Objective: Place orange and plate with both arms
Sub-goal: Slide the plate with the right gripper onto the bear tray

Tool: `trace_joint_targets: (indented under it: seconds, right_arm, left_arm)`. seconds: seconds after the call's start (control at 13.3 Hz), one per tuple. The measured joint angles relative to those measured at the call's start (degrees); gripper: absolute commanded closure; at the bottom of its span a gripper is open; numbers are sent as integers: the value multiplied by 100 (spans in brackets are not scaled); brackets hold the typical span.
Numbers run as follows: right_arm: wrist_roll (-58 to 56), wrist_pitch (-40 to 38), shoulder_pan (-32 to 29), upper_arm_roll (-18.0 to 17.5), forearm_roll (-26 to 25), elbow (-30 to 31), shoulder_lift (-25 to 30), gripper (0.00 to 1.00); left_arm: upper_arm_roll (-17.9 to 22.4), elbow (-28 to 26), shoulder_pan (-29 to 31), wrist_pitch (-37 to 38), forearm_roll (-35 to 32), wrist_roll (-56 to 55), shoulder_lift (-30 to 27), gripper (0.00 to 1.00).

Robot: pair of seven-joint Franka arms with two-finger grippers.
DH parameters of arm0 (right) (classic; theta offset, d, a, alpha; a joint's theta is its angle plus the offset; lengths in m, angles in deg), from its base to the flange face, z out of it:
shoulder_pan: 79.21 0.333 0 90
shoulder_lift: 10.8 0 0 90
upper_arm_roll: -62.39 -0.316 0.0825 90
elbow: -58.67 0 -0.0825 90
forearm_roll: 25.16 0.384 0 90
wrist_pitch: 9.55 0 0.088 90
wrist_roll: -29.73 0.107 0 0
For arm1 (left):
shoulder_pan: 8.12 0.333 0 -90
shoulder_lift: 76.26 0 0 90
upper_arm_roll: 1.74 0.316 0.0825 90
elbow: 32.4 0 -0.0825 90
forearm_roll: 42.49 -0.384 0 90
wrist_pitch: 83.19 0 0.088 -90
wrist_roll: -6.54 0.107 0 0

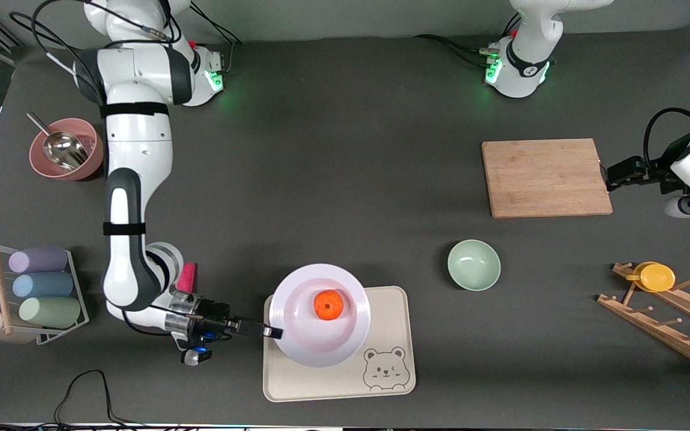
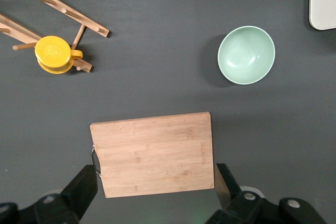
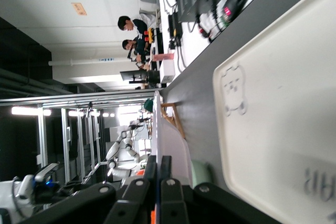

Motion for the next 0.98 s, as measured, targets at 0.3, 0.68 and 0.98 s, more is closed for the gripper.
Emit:
trace_joint_targets:
  seconds: [0.3,0.68,0.98]
  right_arm:
    - [-516,428,-390,-622,2,-516,-482,100]
    - [-1014,763,-445,-652,3,-789,-829,100]
    - [-1286,951,-451,-760,3,-897,-1015,100]
  left_arm:
    - [0,0,0,32,-5,0,0,0]
    - [0,0,0,38,-6,0,0,0]
    - [0,0,0,39,-6,0,0,0]
